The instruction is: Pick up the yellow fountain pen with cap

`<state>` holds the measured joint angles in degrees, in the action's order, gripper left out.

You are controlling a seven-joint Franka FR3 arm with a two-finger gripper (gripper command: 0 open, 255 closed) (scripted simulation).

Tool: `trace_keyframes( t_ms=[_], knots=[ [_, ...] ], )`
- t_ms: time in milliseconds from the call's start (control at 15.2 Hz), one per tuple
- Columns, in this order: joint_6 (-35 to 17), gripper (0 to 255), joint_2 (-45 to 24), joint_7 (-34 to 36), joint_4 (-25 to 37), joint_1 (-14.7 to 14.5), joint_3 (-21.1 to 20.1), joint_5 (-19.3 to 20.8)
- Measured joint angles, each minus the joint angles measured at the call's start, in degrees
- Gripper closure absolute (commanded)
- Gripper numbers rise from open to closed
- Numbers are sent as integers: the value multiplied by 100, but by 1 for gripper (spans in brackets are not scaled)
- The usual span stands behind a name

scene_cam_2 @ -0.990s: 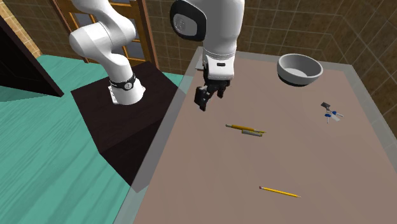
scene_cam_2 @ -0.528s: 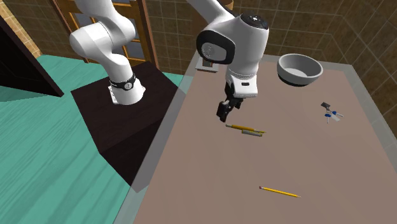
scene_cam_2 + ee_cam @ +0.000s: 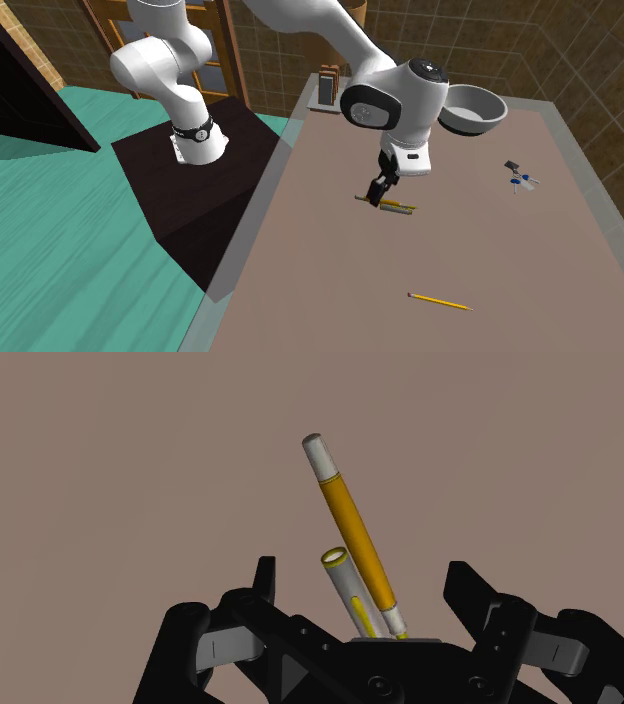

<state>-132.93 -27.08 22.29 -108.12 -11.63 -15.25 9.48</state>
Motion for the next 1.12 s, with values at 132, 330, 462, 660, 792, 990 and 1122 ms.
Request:
trace_keyframes(
  t_ms=[132, 330, 462, 660, 792, 990, 1122],
  knots=[
    [-106, 0, -125, 37, 17, -31, 22, 41],
    [-273, 0, -290, 67, 12, -54, 61, 99],
    [-344, 255, -362, 81, 10, -66, 78, 123],
    [-358, 255, -374, 80, 10, -65, 81, 127],
    [-360, 255, -376, 80, 10, -66, 82, 128],
    [-360, 255, -376, 81, 11, -66, 82, 128],
    [-360, 255, -381, 81, 16, -67, 83, 129]
  ],
)
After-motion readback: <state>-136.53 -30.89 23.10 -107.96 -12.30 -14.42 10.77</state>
